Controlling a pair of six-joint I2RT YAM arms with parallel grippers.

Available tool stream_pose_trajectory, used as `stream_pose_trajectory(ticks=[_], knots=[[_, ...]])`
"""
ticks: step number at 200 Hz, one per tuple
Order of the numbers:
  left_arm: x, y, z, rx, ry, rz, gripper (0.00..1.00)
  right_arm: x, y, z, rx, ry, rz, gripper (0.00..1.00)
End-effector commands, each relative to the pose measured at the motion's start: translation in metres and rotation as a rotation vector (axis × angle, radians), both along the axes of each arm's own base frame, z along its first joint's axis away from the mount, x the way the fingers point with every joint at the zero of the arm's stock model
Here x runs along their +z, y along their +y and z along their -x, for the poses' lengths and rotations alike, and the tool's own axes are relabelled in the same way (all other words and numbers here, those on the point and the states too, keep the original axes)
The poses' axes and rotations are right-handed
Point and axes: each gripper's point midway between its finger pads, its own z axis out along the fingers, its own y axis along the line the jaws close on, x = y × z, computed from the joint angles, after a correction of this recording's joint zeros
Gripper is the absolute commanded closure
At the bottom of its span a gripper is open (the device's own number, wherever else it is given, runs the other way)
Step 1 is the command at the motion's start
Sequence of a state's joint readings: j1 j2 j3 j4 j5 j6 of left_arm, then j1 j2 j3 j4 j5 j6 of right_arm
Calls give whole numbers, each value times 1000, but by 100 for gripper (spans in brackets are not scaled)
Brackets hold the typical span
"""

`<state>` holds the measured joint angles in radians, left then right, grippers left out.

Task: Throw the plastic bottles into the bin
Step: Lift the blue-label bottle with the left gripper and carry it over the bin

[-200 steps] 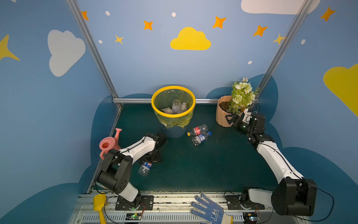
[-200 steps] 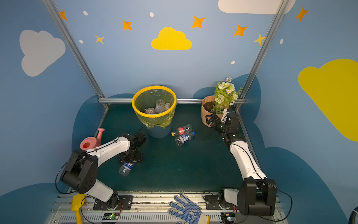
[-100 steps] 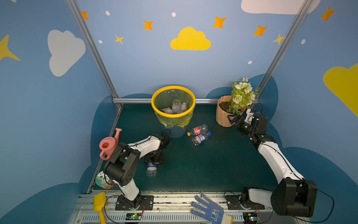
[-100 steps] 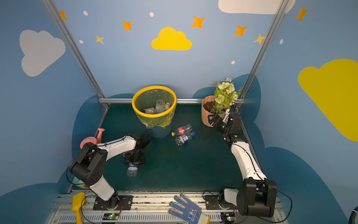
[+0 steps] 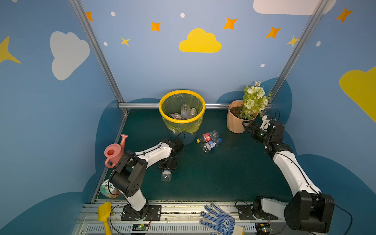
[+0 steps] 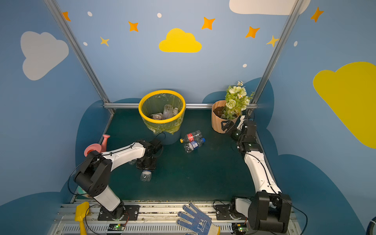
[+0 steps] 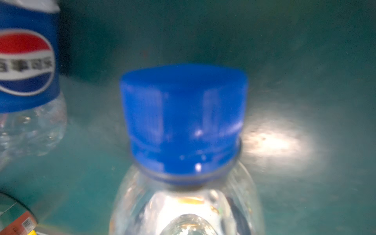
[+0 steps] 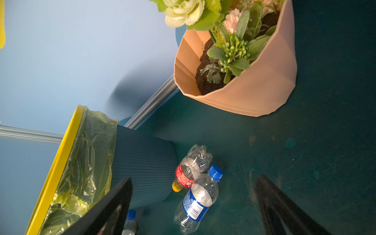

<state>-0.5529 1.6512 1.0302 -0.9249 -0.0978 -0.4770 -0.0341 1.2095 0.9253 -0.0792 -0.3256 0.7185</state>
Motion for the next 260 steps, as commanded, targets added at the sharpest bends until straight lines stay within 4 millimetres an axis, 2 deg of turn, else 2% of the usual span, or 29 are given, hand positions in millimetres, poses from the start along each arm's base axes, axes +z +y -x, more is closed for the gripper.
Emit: stream_pose_trajectory(ticks=[1, 25, 57, 83, 127, 184, 217, 260], knots=[[26, -11, -9, 24, -106, 75, 51, 4, -3, 5, -8, -12, 1, 8], [60, -11, -17, 61, -244, 128, 51, 4, -3, 5, -9, -12, -2, 8], [123, -8, -33, 91, -491, 223, 51, 1, -1, 5, 4, -1, -3, 8], [172, 1, -38, 122, -672, 277, 51, -2, 0, 6, 13, 9, -4, 8], [255, 28, -33, 135, -969, 306, 50, -3, 2, 7, 21, 18, -11, 8], [386, 56, -22, 66, -1358, 301, 50, 2, 0, 12, 8, 9, -1, 8], [449, 53, -21, 6, -1571, 335, 50, 4, -1, 16, 6, 4, 2, 8], [502, 32, -32, -80, -1738, 388, 50, 2, -1, 22, 2, 14, 13, 8]])
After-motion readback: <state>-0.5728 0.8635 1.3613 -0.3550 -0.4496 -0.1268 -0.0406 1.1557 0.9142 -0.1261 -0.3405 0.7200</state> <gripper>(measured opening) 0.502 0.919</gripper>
